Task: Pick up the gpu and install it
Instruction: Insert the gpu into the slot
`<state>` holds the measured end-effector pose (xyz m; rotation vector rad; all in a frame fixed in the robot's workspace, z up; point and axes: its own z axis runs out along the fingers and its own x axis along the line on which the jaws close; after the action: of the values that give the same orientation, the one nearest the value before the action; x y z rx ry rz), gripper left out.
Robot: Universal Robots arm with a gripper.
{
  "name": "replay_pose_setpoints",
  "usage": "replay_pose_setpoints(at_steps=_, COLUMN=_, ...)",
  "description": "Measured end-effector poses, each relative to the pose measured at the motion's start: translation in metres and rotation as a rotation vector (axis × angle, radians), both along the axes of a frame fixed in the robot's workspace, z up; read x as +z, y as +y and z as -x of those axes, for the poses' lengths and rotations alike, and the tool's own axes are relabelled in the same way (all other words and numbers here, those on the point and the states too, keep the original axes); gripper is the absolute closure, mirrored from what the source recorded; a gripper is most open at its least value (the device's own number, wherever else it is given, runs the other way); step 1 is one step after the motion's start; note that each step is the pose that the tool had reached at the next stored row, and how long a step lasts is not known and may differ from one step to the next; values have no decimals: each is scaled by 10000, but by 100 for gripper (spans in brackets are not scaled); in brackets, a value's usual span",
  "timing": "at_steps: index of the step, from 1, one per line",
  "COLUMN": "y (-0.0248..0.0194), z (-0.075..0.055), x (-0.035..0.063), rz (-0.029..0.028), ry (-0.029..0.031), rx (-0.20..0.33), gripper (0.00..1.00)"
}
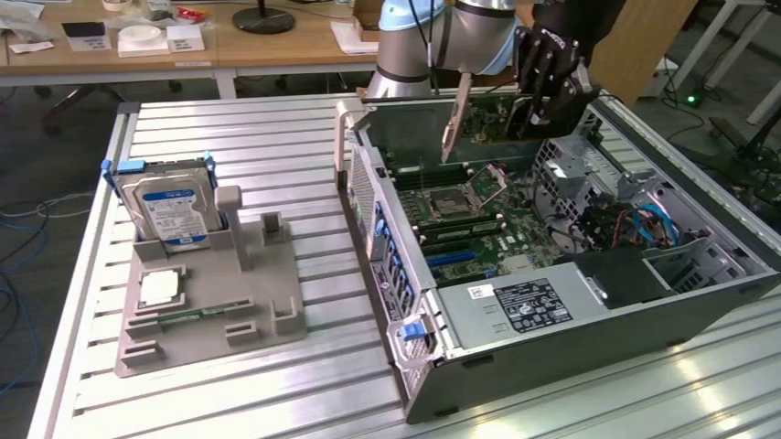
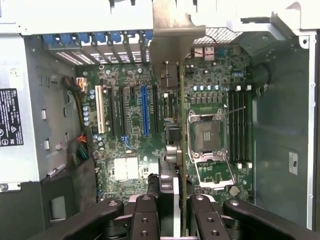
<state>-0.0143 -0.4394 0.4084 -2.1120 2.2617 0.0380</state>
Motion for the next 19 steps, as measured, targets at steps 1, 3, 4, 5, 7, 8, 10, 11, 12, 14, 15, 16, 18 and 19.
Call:
replay_pose_setpoints(at_steps=1, y=0, z=0, x=-10, rz=0, ry=0, rx=26, gripper=72)
replay_pose_setpoints(at_steps=3, y=0, z=0, x=-27, rz=1, ry=0, rx=52, gripper=72)
replay_pose_setpoints(at_steps=4, y=0, z=0, x=-33, rz=0, ry=0, rx=64, gripper=72)
replay_pose_setpoints(at_steps=5, y=0, z=0, x=-36, rz=1, ry=0, rx=72, gripper=72)
replay_pose_setpoints(at_steps=7, y=0, z=0, x=-45, rz=0, ry=0, rx=77, gripper=72)
replay_pose_setpoints(at_steps=8, y=0, z=0, x=-58, rz=-2, ry=-1, rx=85, gripper=72)
replay_pose_setpoints(at_steps=10, y=0, z=0, x=-80, rz=0, ry=0, rx=110, gripper=72)
replay_pose_setpoints(at_steps=11, y=0, z=0, x=-95, rz=0, ry=1, rx=128, gripper=72)
replay_pose_setpoints(at_steps=12, y=0, z=0, x=-113, rz=-1, ry=4, rx=146, gripper=72)
replay_pose_setpoints(at_steps=14, y=0, z=0, x=-149, rz=2, ry=10, rx=154, gripper=72)
replay_pose_setpoints(at_steps=15, y=0, z=0, x=-168, rz=-2, ry=10, rx=154, gripper=72)
replay_pose_setpoints(at_steps=16, y=-1, z=0, x=-186, rz=-4, ry=10, rx=154, gripper=72)
replay_pose_setpoints(at_steps=18, y=-5, z=0, x=-216, rz=-4, ry=11, rx=154, gripper=72)
replay_pose_setpoints(at_steps=19, y=-6, z=0, x=-220, rz=-3, ry=16, rx=154, gripper=72)
